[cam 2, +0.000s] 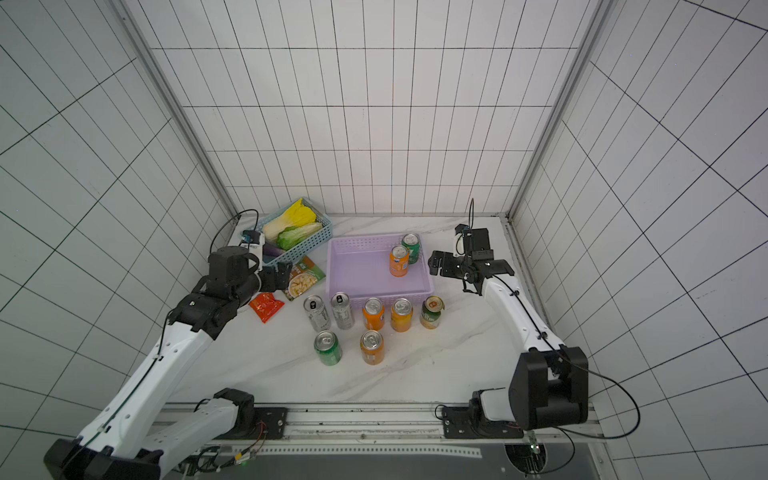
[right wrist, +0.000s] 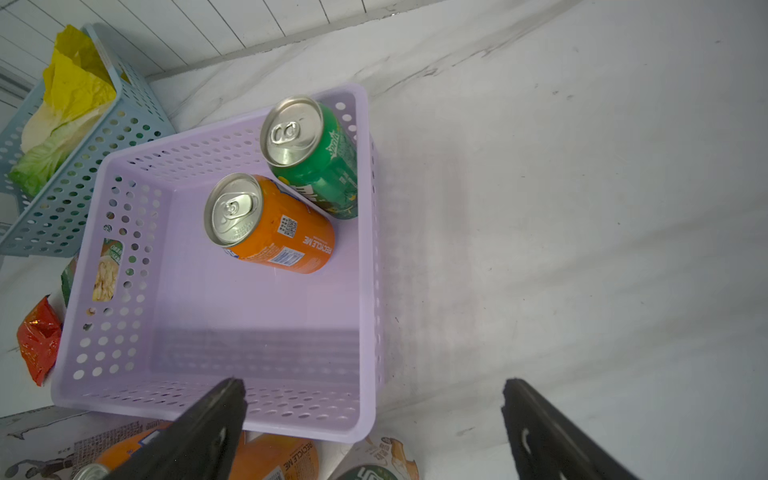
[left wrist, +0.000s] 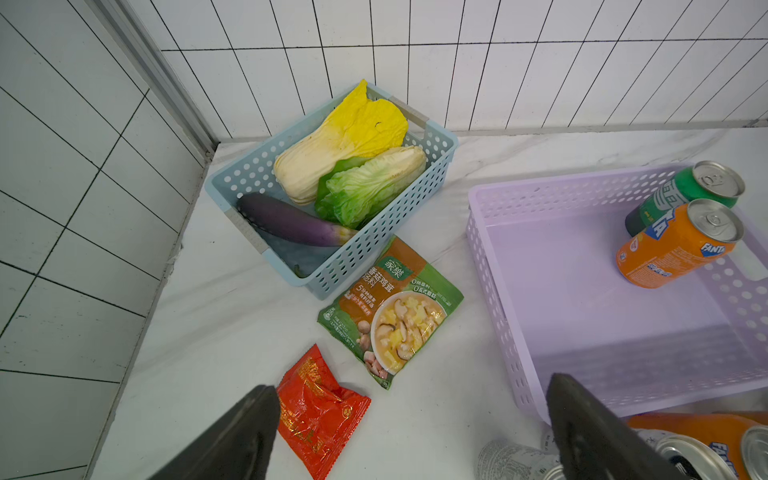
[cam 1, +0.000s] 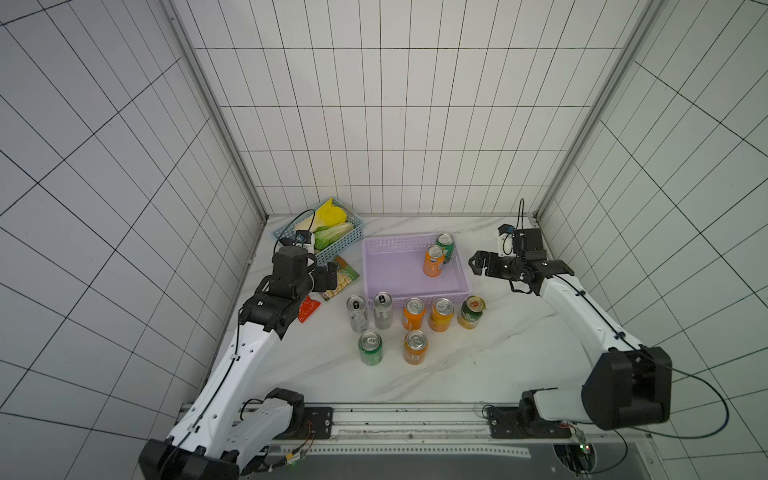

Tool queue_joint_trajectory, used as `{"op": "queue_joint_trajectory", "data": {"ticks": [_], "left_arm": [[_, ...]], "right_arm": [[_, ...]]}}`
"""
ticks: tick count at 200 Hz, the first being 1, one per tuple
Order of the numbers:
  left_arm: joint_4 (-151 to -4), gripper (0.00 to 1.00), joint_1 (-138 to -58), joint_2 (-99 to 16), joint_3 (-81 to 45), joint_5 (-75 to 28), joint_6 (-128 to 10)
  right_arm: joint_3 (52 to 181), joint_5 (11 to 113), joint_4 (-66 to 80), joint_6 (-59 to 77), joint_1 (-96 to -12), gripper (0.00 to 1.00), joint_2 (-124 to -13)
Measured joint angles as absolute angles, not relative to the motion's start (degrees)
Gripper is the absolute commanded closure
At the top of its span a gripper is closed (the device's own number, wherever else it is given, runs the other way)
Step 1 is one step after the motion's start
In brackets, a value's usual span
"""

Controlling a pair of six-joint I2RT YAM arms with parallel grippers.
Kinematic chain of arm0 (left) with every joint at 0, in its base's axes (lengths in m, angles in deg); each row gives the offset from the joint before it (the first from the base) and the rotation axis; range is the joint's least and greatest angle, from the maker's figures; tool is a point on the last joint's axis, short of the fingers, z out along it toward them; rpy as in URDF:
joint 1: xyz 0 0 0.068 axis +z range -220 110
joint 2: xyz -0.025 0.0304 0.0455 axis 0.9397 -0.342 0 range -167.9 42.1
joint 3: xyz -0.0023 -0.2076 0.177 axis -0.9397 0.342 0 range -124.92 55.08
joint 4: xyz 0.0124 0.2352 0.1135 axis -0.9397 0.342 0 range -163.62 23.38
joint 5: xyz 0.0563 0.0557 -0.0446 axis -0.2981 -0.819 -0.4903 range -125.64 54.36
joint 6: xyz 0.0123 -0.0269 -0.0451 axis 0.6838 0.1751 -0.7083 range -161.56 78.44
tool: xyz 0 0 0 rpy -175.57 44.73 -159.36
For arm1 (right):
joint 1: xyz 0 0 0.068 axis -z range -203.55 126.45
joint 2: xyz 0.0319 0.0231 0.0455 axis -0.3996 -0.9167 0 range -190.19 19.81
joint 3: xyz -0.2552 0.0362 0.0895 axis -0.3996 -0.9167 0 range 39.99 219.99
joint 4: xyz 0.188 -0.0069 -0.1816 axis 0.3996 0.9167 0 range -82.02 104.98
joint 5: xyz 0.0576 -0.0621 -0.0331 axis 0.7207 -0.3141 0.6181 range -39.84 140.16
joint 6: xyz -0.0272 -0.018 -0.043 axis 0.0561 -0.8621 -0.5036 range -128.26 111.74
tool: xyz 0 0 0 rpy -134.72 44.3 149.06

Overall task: Take out the drinks from the basket
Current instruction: Pick up the drink from the basket.

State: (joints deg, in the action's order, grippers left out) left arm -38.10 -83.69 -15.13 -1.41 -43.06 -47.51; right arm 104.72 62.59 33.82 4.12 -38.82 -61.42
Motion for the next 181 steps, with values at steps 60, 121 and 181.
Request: {"op": "queue_joint_trajectory", "data": {"ticks": [60, 121, 181], "left_arm": [[-38.25, 0.02, -83.71, -16.07, -0.93, -43.83, -47.45], [-38.27, 0.02, -83.69, -16.95, -0.9, -44.24, -47.05], [-38.75, 0.02, -83.71, -16.97, -0.49, -44.2, -46.97]], "right_arm": [[116.37, 56.34, 34.94, 3.57, -49.16, 0.0, -75.01], [124.46, 53.41, 35.66, 2.81, -53.09, 0.0, -84.83], [131.43, 50.92, 36.82, 2.52, -54.03, 0.02, -93.15]]}}
